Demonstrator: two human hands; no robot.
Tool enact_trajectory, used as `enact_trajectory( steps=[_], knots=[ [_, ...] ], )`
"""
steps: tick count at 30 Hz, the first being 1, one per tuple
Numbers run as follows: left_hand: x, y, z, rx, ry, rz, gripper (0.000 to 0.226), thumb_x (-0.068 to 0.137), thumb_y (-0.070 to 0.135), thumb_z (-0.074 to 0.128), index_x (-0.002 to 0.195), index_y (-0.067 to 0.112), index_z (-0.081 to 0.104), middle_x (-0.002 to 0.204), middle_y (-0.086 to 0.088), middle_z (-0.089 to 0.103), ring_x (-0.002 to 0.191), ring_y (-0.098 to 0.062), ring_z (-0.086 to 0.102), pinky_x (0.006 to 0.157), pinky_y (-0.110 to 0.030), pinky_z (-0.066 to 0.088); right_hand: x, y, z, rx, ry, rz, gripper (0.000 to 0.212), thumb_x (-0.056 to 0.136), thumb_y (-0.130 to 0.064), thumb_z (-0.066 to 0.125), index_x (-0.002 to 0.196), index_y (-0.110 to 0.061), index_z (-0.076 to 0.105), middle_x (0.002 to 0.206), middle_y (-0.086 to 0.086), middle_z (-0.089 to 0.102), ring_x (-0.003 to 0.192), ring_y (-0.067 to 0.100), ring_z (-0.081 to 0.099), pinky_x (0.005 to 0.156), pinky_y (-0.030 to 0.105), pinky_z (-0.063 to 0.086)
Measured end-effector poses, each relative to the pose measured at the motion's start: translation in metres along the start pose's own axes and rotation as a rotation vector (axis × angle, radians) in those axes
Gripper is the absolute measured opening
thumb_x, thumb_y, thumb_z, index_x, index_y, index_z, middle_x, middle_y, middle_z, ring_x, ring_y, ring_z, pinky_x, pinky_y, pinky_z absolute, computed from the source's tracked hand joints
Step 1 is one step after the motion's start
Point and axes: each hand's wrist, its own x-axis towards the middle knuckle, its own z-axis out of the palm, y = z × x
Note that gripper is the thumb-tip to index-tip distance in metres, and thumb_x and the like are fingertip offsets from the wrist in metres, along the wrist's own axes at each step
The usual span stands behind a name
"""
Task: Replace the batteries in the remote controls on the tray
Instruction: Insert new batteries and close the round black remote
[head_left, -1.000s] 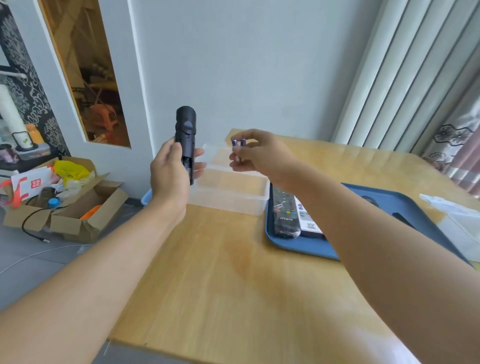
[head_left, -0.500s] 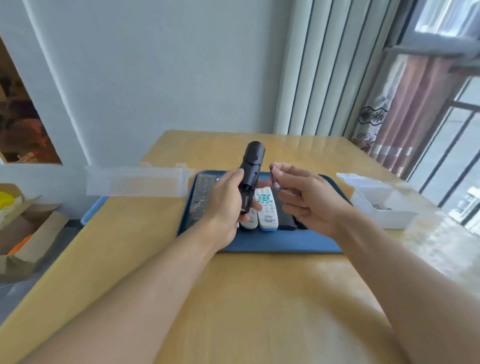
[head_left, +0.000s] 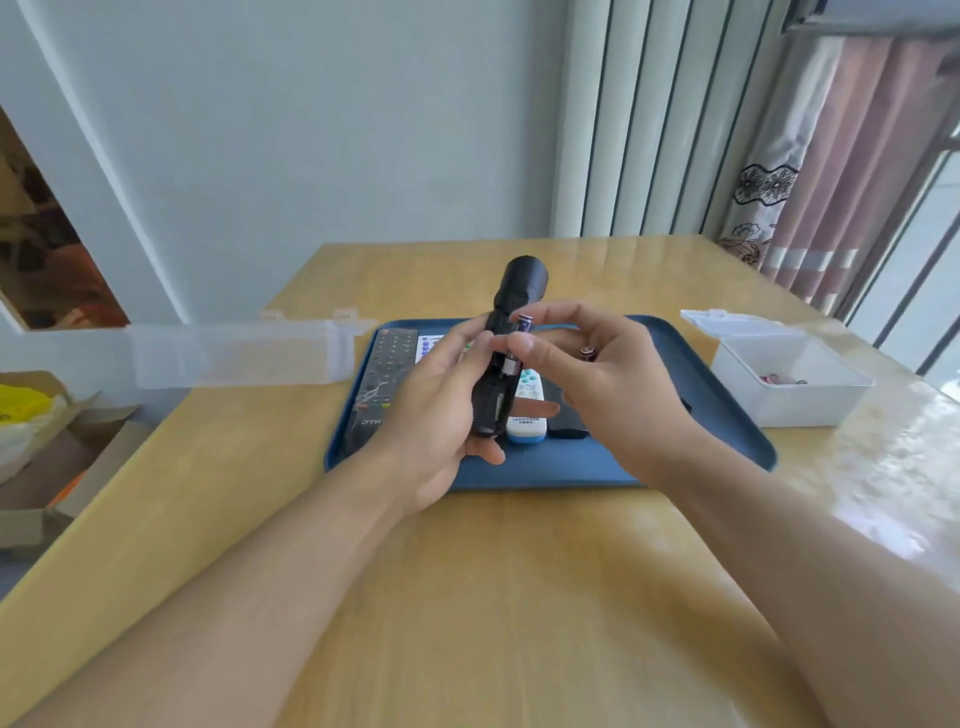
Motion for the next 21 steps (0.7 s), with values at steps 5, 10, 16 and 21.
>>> enact_trajectory(
  steps=[5,10,16,21],
  knots=[
    [0.002,-0.003,-0.007,0.045,0.054,0.007,0.028,0.109,0.032,0.041,0.127,0.028,0.061,0.087,0.010,0.075,0.070,-0.018,0.075,0.037,-0.022,0.034,0.000,0.005,0.000,-0.063,-0.044,-0.017,0.013,0.097,-0.017,0.065,0.105,-0.011,0.074,0.066,-0.015,0.067,0.050,-0.003,0.055,0.051,0.005,0.038],
    [0.001,0.000,-0.011,-0.014,0.017,-0.060,0.030,0.109,0.032,0.043,0.122,0.016,0.065,0.108,0.001,0.077,0.083,-0.019,0.077,0.039,-0.021,0.035,0.001,0.004,-0.001,-0.222,-0.050,-0.073,0.008,0.088,-0.022,0.076,0.095,-0.017,0.076,0.073,-0.005,0.071,0.065,-0.002,0.060,0.063,0.016,0.046],
    [0.002,0.000,-0.014,-0.127,-0.101,-0.078,0.029,0.107,0.030,0.046,0.132,0.018,0.055,0.109,-0.002,0.077,0.088,-0.028,0.077,0.057,-0.035,0.060,0.005,0.006,-0.011,-0.199,0.041,-0.015,0.016,0.073,-0.023,0.089,0.082,-0.026,0.076,0.067,-0.015,0.067,0.049,0.001,0.046,0.050,0.010,0.035],
    [0.004,0.000,-0.018,-0.155,-0.138,-0.064,0.031,0.110,0.025,0.041,0.137,0.017,0.054,0.106,-0.009,0.075,0.097,-0.040,0.074,0.074,-0.048,0.063,0.003,0.005,-0.008,-0.237,-0.016,-0.048,0.016,0.081,-0.020,0.083,0.094,-0.029,0.080,0.077,-0.016,0.074,0.049,0.022,0.038,0.054,0.019,0.038]
  ],
)
